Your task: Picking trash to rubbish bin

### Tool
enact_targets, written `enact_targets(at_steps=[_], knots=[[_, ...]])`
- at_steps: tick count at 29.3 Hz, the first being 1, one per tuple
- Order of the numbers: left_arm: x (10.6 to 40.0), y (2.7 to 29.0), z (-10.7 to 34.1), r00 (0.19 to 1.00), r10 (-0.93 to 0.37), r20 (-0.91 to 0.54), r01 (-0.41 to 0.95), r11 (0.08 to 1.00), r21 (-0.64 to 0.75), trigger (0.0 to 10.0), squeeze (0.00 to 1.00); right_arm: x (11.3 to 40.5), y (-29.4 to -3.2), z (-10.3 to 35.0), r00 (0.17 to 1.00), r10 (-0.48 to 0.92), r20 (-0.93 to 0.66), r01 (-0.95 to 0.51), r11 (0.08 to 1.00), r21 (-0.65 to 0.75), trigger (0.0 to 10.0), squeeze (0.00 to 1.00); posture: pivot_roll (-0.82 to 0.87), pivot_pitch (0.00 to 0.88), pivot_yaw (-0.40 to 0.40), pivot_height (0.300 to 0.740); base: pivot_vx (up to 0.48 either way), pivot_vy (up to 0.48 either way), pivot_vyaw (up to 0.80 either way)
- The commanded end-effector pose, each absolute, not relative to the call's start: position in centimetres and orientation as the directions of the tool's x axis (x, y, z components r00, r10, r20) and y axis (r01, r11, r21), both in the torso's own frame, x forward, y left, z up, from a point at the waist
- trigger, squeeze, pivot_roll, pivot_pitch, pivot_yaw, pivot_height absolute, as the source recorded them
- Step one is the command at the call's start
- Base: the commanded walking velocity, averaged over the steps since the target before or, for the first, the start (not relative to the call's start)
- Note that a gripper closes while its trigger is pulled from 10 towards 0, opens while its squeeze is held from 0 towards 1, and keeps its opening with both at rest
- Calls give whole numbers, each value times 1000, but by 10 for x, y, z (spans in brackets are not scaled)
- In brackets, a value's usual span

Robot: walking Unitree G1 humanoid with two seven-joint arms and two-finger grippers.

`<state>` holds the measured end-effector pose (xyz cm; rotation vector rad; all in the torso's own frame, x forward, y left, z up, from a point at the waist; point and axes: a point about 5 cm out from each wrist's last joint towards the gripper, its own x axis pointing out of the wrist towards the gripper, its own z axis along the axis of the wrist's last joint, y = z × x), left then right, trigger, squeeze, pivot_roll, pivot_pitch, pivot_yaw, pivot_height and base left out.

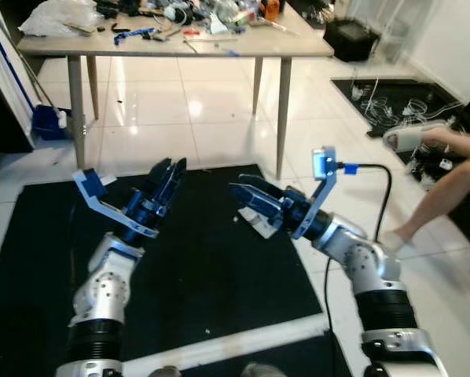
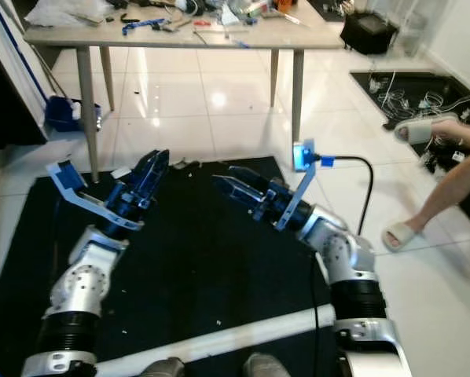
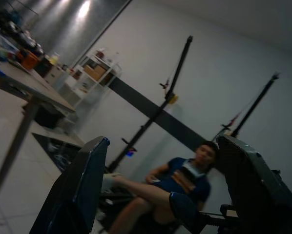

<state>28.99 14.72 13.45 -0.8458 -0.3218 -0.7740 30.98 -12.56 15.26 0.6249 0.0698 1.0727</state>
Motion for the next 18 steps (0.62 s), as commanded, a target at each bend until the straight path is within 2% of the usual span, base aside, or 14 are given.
enact_targets(at_steps=[1, 13, 18], knots=[[289, 144, 133, 681, -496, 539, 730, 405, -550, 10000, 0, 309, -129, 151, 505, 835, 219, -787, 341, 515, 10000, 0, 9, 0, -53, 740, 394, 0, 0], [289, 143, 134, 677, -499, 541, 734, 402, -548, 10000, 0, 309, -128, 151, 502, 840, 206, -783, 339, 522, 10000, 0, 7, 0, -52, 740, 397, 0, 0], [289, 144, 134, 678, -498, 541, 733, 402, -548, 10000, 0, 310, -128, 151, 499, 843, 199, -782, 339, 524, 10000, 0, 7, 0, -53, 740, 399, 0, -696]])
